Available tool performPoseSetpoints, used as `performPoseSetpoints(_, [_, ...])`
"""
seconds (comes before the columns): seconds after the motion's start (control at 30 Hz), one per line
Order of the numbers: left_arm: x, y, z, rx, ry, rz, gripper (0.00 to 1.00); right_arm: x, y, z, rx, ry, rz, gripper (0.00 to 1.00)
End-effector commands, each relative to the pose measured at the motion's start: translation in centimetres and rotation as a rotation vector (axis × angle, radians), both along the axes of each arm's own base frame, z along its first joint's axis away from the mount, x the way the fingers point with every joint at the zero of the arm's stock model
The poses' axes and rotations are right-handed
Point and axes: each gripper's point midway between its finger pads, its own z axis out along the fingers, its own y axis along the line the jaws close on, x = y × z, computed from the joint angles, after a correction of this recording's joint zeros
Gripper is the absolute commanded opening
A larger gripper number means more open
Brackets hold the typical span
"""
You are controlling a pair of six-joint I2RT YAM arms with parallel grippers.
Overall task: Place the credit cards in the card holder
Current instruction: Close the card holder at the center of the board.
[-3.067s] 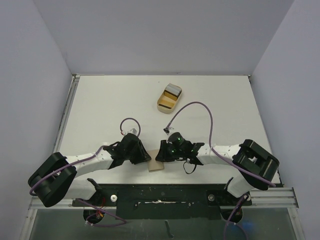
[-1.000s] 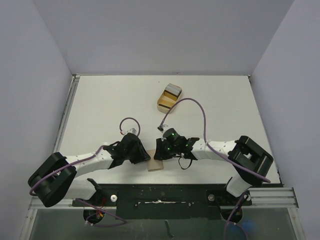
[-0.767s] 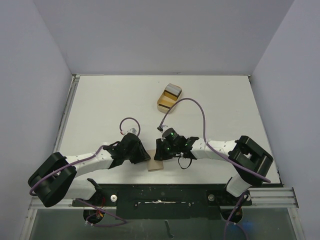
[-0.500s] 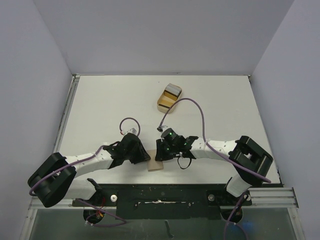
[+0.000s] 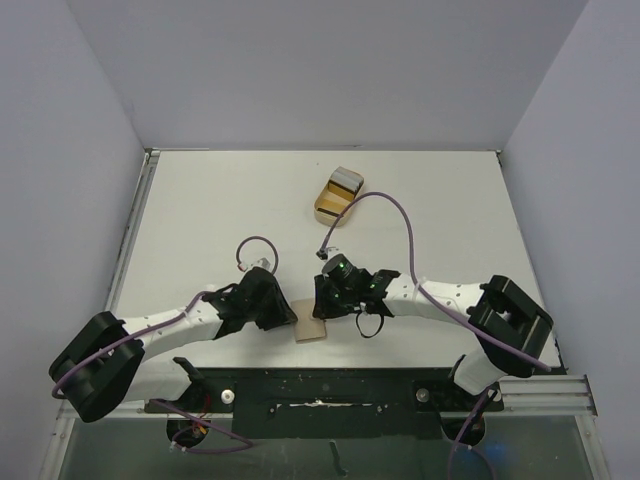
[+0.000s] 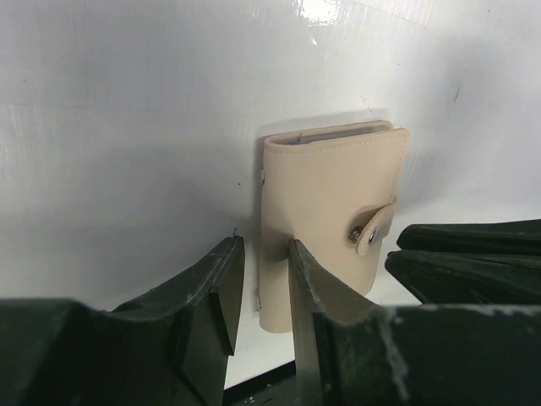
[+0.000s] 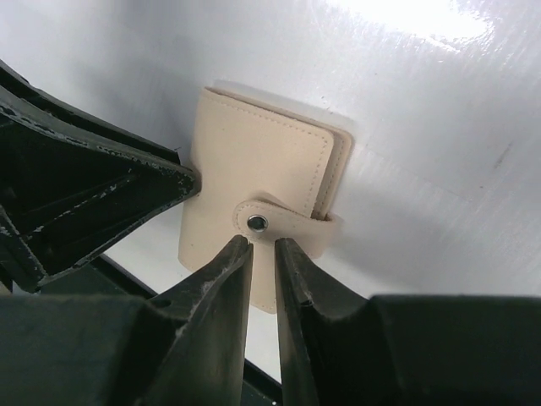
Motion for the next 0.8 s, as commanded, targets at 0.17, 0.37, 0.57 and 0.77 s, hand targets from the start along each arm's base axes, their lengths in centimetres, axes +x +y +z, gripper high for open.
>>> performPoseSetpoints(0.17, [1.2,-0.8,1.0,-0.023,-0.042,-0.011,0.27,1.7,1.6,2.7,0.069,-0.07,-0.042,0.2])
performPoseSetpoints(0.37, [1.2,-0.7,0.3,0.002,-0.027,-0.01,0.27,1.5,2.0,1.3,0.062,-0.043,-0.027,0.19])
performPoseSetpoints(0.57, [1.0,-0.6,-0.2,0.004,-0.014,-0.011,0.26,1.1,2.0,0.4,0.055,-0.026,-0.009,0.18])
performPoseSetpoints(0.77, [1.2,-0.8,0.2,0.001,-0.021,-0.011,0.26,0.7,2.2,0.4,0.059,-0.021,0.019,0.16])
